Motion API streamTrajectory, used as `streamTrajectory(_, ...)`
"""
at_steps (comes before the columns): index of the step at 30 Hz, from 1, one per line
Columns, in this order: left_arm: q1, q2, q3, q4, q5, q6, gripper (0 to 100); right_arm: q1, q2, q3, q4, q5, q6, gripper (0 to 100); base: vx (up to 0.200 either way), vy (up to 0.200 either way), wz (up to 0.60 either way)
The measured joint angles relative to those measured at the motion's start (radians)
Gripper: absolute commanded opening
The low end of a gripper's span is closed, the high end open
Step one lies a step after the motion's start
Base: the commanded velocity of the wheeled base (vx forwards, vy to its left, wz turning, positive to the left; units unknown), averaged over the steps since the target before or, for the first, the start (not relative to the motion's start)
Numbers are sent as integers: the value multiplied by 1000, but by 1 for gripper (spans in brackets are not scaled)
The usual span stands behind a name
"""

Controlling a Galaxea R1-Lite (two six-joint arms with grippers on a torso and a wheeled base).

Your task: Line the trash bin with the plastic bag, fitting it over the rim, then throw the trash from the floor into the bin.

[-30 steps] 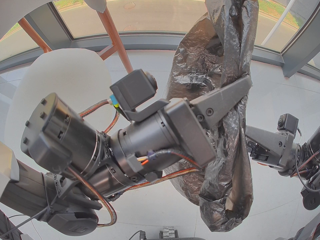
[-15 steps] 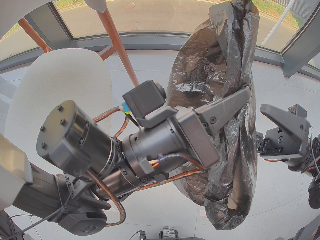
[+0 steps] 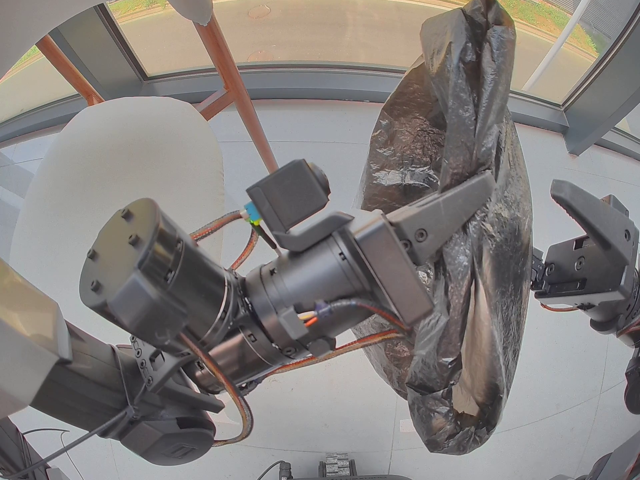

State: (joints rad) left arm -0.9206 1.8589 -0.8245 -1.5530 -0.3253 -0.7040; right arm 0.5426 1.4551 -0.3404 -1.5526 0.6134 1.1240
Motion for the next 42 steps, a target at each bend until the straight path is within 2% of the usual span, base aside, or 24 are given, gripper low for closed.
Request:
streamTrajectory(11,10,23,-4,0,-3,-3,0,-1,37,-3,0,-10,-13,0,0,0,0)
streamTrajectory(15,10,31,-12,0,-3,-3,0,-1,76,-19,0,-72,-24,0,0,0,0)
streamTrajectory(19,19,43,-22,2,-1,-3,0,-1,131,-53,-1,-164,-45,0,0,0,0)
streamTrajectory(21,27,49,-25,2,-1,-2,0,-1,147,-63,-1,-180,-52,0,0,0,0)
streamTrajectory(29,51,66,-27,-1,-1,0,0,-11,168,-79,0,-185,-52,0,0,0,0)
streamTrajectory(36,97,89,-28,0,-2,4,0,-49,142,-79,0,-181,-51,0,0,0,0)
streamTrajectory(42,105,101,-27,0,-3,4,0,-81,124,-79,1,-179,-52,0,0,0,0)
